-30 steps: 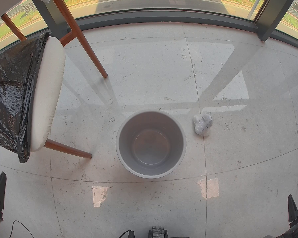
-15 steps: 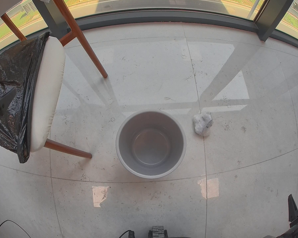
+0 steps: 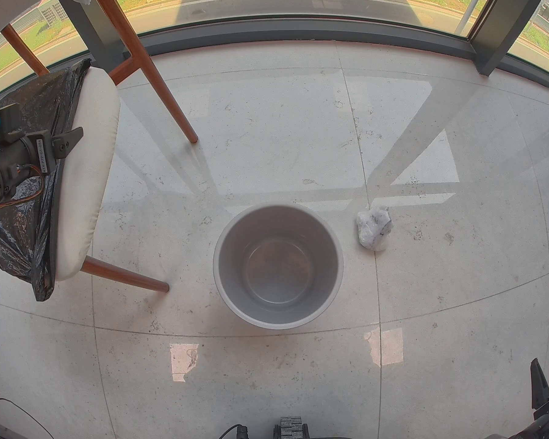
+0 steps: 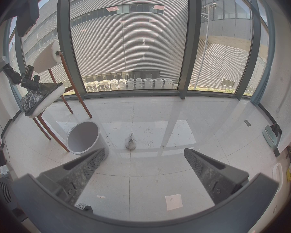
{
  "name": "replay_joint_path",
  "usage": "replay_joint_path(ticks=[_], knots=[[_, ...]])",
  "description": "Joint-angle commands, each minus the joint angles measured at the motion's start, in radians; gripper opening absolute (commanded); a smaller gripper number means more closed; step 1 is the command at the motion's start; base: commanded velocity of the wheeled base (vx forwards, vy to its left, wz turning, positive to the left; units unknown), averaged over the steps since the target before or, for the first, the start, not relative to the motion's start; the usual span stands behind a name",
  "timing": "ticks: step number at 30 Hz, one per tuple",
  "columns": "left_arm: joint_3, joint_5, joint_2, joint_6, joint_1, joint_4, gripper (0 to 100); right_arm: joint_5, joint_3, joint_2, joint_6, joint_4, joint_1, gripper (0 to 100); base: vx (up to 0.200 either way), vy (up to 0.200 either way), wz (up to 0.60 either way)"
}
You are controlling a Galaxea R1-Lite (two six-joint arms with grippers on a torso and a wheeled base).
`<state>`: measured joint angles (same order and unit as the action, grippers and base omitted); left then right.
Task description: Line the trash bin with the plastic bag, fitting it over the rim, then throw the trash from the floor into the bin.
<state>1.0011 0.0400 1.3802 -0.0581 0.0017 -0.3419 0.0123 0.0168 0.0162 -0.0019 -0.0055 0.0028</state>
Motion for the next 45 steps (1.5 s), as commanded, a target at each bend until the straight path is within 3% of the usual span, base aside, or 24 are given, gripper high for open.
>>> replay_joint_path(ticks=[1,19,20,38,45], knots=[[0.011,-0.002,0.048,0.003,-0.002,0.001,100,0.0,-0.017,-0.015,-0.001,-0.001,0.0,100,0.0,0.0,0.0],[0.005,-0.011,0.068,0.006,-0.002,0.006,100,0.0,-0.017,-0.015,-0.001,-0.001,0.0,100,0.0,0.0,0.0],[0.005,-0.011,0.068,0.006,-0.002,0.006,0,0.0,-0.017,-0.015,-0.001,-0.001,0.0,100,0.0,0.0,0.0],[0.001,-0.015,0.054,0.012,-0.008,0.038,0,0.0,-0.017,-0.015,-0.001,-0.001,0.0,100,0.0,0.0,0.0],[0.011,-0.092,0.026,0.1,0.008,0.116,0,0.0,-0.017,-0.015,-0.001,-0.001,0.002,100,0.0,0.0,0.0]])
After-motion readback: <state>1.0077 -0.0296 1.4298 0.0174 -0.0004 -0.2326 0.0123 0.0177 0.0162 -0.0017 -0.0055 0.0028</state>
